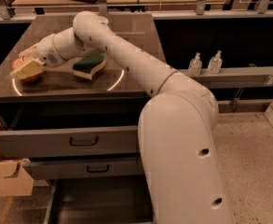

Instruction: Place apple into bottom drawer

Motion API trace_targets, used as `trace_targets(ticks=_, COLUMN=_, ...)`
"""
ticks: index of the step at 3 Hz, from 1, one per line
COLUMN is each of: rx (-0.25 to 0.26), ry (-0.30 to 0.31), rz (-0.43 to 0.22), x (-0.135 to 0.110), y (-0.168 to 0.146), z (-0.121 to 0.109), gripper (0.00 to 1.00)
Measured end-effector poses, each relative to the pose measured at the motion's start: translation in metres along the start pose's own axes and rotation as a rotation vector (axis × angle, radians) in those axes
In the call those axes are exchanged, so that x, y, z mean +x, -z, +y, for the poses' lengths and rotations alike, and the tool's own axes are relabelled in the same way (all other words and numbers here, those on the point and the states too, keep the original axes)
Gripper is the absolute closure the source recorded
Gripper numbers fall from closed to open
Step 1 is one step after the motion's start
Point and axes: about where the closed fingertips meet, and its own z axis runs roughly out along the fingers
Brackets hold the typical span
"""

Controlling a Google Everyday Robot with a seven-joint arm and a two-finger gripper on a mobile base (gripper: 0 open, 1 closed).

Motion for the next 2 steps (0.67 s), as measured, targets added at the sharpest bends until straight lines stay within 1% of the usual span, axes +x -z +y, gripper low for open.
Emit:
trace_targets(ticks=1, rx=0.04, ry=0.018, rz=-0.037, x=-0.023, y=0.028, z=0.005, gripper=0.86)
trace_targets(ticks=2, rx=0.15, ry=0.009, rz=-0.079, x=-0.054, y=0.082, z=0.024, gripper=1.0)
